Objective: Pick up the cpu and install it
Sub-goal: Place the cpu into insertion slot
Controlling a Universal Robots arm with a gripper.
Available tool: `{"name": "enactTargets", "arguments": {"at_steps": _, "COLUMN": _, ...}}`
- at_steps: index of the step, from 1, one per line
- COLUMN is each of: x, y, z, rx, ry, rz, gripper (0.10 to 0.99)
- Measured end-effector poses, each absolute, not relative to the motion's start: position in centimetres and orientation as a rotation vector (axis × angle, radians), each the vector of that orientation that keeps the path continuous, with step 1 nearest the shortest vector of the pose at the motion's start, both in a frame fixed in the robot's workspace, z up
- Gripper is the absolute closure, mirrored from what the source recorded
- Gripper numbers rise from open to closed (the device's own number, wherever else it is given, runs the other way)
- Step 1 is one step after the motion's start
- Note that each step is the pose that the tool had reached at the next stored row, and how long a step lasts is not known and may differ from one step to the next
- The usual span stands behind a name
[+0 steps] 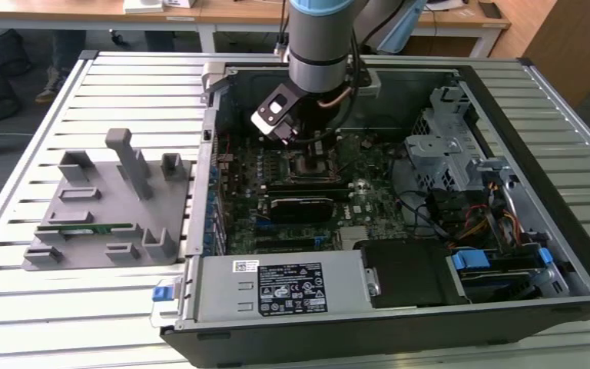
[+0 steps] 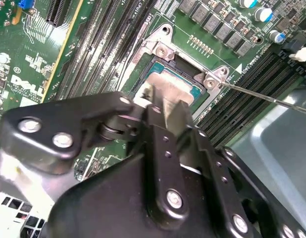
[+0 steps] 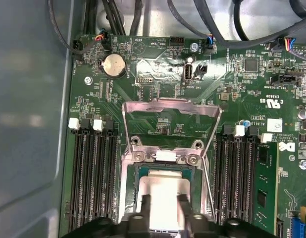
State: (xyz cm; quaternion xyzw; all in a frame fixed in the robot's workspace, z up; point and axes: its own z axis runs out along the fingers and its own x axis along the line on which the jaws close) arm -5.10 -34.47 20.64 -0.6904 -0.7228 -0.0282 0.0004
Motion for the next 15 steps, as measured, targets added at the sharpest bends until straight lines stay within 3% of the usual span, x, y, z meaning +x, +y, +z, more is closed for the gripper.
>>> {"name": "enactTargets", "arguments": {"at_steps": 6, "x": -5.09, "y": -34.47, "z": 21.12, "rx": -2.168, "ry": -2.27, "rz": -0.087, "gripper": 0.969}}
{"name": "enactTargets", "arguments": {"at_steps": 15, "x": -5.09, "y": -34.46, "z": 21.63, "rx": -2.168, "ry": -2.269, "rz": -0.087, "gripper": 0.98}}
